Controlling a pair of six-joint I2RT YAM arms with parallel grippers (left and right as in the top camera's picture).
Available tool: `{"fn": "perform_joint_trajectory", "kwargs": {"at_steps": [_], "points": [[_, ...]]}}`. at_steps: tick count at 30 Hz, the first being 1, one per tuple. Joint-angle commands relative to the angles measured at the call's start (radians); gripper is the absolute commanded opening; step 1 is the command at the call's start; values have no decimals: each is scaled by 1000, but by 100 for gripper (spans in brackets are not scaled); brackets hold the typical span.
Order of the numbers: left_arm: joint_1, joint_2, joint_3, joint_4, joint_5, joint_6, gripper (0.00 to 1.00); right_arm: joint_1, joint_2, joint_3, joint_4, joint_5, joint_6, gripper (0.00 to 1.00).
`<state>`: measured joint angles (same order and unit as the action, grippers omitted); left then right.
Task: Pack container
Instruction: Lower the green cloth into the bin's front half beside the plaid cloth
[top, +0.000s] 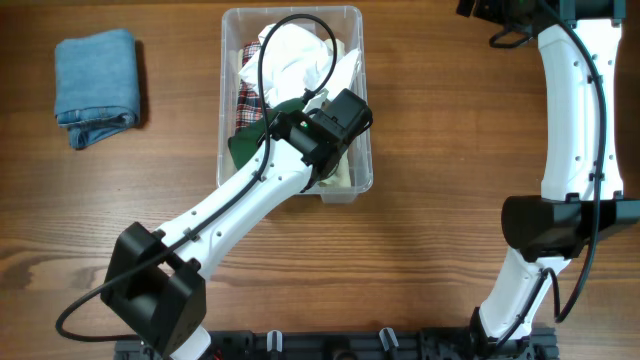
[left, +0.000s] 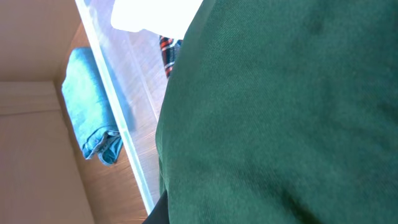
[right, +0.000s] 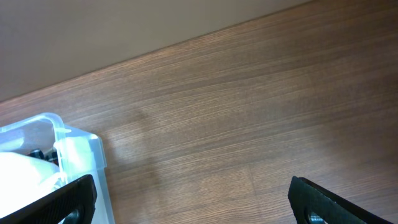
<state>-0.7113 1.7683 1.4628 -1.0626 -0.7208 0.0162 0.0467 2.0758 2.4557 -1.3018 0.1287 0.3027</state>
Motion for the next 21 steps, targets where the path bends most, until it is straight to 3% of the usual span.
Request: {"fn": "perform_joint_trajectory", "kwargs": {"at_steps": [1,4,14,21], "points": [[2,1,-6,3,7,-25,4,0,10,-1,0,10,12,100],[2,1,-6,3,60,-25,16,0,10,-1,0,10,12,100],[2,1,-6,6,173,-25,26,1,10,-1,0,10,12,100],[2,1,-6,47,329,-25,41,1,10,-1,0,10,13,100]]}}
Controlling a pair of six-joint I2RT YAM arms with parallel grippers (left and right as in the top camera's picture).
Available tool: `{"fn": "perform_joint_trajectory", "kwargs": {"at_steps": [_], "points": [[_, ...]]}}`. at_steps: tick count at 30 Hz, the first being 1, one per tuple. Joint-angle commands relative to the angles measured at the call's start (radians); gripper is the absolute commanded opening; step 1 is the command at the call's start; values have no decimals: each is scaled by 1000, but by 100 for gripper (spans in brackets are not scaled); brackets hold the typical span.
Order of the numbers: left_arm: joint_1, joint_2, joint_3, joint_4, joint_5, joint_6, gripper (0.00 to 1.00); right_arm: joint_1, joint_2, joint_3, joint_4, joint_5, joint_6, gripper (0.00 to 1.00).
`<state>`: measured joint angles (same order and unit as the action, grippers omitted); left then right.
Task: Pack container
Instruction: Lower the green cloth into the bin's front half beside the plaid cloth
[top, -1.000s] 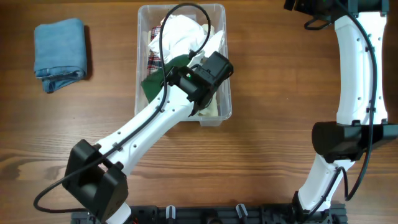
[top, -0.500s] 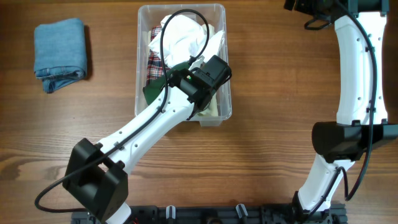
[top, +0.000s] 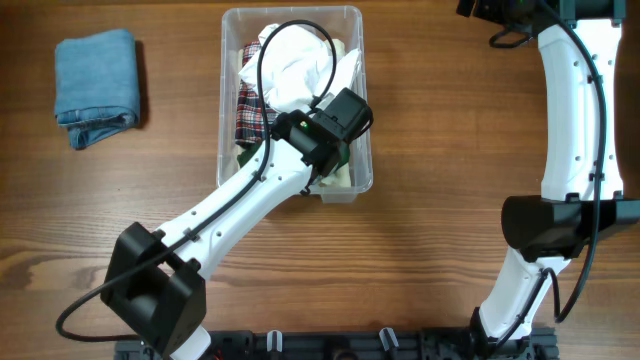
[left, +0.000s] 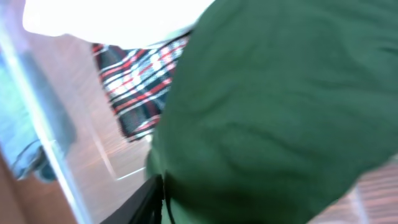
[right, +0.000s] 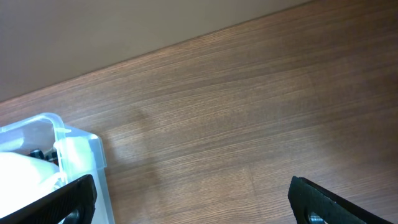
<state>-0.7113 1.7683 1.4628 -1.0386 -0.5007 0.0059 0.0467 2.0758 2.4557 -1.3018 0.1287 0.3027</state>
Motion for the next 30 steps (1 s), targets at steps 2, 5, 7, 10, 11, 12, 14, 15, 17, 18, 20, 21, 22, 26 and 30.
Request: {"fn": "perform_joint_trajectory", "kwargs": {"at_steps": [2,5,7,10,11,12,14,15,17,18,20,21,22,26,30], "points": [[2,1,-6,34,154,-15,44,0,10,-1,0,10,12,100],[2,1,-6,46,212,-15,45,1,10,-1,0,10,12,100],[2,1,-6,53,255,-15,46,0,10,-1,0,10,12,100],[2,1,-6,63,326,-15,46,1,10,-1,0,10,12,100],[2,1,-6,68,351,-16,47,1,10,-1,0,10,12,100],[2,1,-6,72,378,-16,47,0,10,-1,0,10,12,100],[2,1,-6,85,426,-29,48,0,10,-1,0,10,13,100],[2,1,-6,90,435,-45,49,0,10,-1,0,10,13,100],[2,1,-6,100,451,-90,50,0,10,-1,0,10,12,100],[2,1,-6,101,452,-101,49,0,10,-1,0,10,12,100],[2,1,-6,101,452,-124,50,0,10,-1,0,10,12,100],[2,1,-6,101,452,-137,50,0,10,-1,0,10,12,100],[2,1,-6,100,452,-149,49,0,10,-1,0,10,12,100],[4,1,-6,104,455,-182,34,0,10,-1,0,10,12,100],[26,1,-6,106,455,-340,12,0,10,-1,0,10,12,100]]}}
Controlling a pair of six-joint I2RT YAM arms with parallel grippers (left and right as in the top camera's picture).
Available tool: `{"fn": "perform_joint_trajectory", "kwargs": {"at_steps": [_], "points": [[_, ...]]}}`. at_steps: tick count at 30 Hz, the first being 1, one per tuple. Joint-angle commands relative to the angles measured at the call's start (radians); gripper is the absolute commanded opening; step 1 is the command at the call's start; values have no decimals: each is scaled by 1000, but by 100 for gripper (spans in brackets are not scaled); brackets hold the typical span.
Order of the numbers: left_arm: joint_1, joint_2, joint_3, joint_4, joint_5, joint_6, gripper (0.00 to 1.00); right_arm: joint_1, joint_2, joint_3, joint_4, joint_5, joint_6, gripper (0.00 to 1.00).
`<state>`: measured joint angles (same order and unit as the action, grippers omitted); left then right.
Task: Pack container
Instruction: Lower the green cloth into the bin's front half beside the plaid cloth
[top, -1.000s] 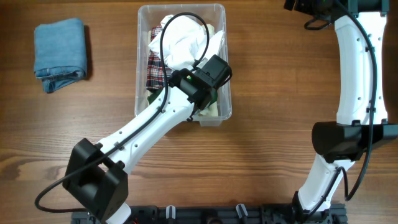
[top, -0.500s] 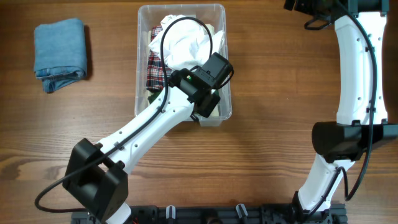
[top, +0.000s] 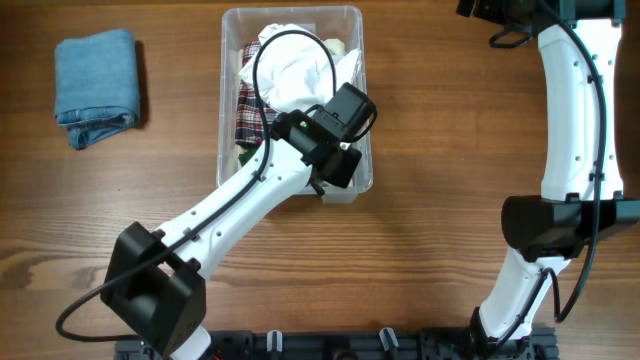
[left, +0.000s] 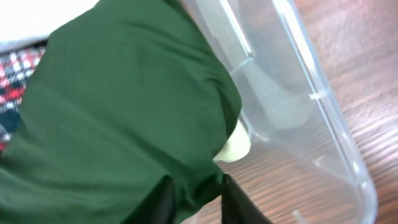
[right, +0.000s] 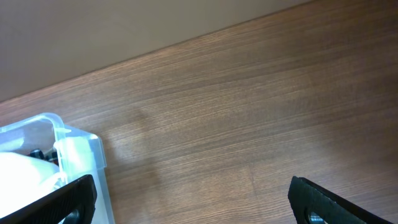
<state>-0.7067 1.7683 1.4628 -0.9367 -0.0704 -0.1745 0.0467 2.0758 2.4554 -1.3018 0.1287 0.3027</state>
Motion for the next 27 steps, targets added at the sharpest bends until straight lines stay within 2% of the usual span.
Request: {"fn": "perform_joint_trajectory", "kwargs": {"at_steps": [1,2,5,20,27], "points": [[29,1,-6,1,26,-212,8,0,10,0,0,10,12,100],[37,1,-6,-2,29,-264,4,0,10,0,0,10,12,100],[48,3,-6,-2,64,-338,4,0,10,0,0,10,12,100],[48,220,-6,-9,115,-362,4,0,10,0,0,10,12,100],[55,219,5,-3,115,-361,4,1,10,0,0,10,12,100]]}}
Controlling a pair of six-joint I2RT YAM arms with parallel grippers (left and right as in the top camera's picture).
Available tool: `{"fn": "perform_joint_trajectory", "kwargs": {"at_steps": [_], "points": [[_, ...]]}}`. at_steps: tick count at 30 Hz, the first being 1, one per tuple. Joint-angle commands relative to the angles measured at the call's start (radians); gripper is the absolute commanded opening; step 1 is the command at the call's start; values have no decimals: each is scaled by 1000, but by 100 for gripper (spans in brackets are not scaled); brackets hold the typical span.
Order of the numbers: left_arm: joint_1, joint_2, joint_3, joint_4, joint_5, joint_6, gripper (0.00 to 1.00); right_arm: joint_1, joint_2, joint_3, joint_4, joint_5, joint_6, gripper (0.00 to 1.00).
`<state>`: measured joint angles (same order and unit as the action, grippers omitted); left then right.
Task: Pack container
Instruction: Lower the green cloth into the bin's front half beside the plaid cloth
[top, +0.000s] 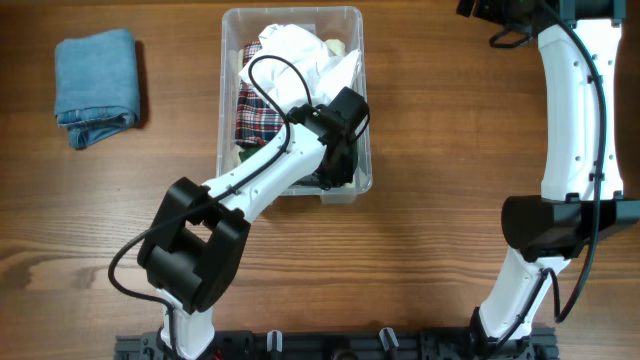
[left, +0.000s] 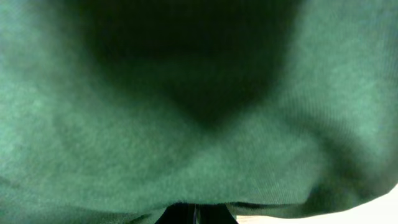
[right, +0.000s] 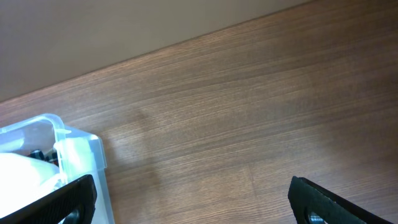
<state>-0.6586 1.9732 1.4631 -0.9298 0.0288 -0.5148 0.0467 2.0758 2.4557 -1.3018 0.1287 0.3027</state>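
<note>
The clear plastic container (top: 364, 100) stands at the table's far middle, holding a white cloth (top: 295, 55) and a plaid cloth (top: 254, 110). My left gripper (top: 336, 163) is down inside its near end. In the left wrist view the green cloth (left: 199, 93) fills nearly the whole frame, and the left gripper (left: 194, 215) shows at the bottom edge with its fingers together, shut on that cloth. My right gripper (right: 193, 202) stands open over bare wood at the far right, with the container's corner (right: 62, 146) to its left.
A folded blue towel (top: 97, 85) lies at the far left of the table. The right arm (top: 580, 120) runs along the right side. The left arm (top: 250, 190) slants from the near edge up to the container.
The left gripper has gone lower into the container's near end and its fingers have come together. The green cloth now covers the left wrist view. The right arm has not moved.
First the green cloth hung from my left gripper over the container's near left rim. Then it was lower, inside beside the plaid cloth. After that it lay at the near wall, and now the gripper sits down in it there.
</note>
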Motion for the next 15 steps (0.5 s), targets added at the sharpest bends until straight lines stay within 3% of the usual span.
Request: {"fn": "perform_joint_trajectory", "kwargs": {"at_steps": [1,15], "points": [[10,10,11,-17,16,-21,4,0,10,-1,0,10,13,100],[103,-183,81,-232,-48,-17,4,0,10,-1,0,10,13,100]]}}
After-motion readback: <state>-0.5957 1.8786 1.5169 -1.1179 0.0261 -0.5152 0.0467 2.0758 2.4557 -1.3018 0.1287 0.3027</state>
